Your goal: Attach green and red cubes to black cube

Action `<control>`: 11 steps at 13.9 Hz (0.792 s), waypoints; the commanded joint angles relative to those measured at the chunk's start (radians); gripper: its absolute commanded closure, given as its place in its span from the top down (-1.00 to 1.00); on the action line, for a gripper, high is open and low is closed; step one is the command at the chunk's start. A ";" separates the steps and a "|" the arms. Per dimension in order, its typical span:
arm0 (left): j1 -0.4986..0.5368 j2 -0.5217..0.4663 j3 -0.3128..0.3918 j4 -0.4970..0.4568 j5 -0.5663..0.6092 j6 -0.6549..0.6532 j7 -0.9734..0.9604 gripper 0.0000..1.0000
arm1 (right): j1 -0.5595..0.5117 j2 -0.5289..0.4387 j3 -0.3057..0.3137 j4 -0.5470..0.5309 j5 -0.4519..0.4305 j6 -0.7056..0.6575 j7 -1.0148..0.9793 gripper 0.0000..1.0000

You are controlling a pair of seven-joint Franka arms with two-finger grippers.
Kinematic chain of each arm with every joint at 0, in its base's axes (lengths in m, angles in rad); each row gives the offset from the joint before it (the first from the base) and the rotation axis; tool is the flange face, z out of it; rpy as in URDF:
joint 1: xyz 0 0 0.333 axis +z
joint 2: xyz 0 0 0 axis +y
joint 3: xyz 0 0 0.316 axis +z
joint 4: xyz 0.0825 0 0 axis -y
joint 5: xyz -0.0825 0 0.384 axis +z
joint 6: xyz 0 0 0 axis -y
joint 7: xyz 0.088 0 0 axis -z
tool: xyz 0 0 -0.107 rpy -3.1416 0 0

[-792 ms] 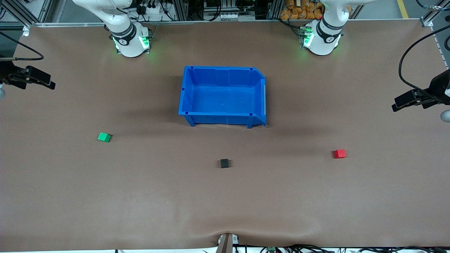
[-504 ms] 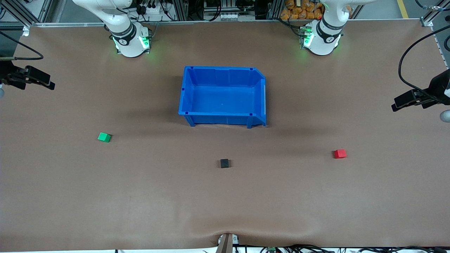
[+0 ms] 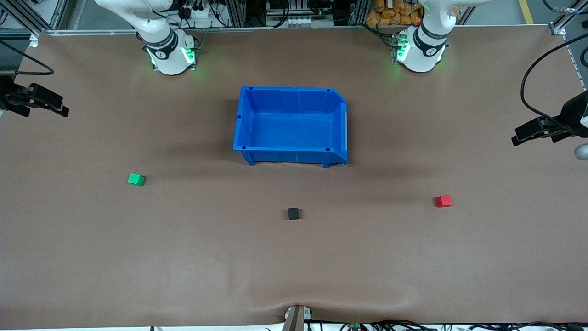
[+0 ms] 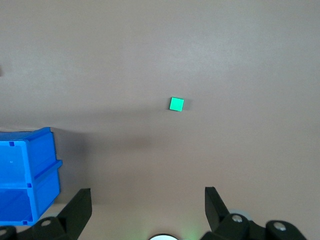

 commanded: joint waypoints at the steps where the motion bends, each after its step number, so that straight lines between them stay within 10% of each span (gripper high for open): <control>1: 0.005 0.020 -0.002 0.036 0.004 -0.011 0.026 1.00 | 0.001 -0.013 0.004 -0.008 -0.006 -0.002 0.007 1.00; 11: 0.039 0.202 -0.002 0.054 0.007 -0.007 0.023 1.00 | 0.001 -0.010 0.004 -0.012 -0.008 0.002 0.007 1.00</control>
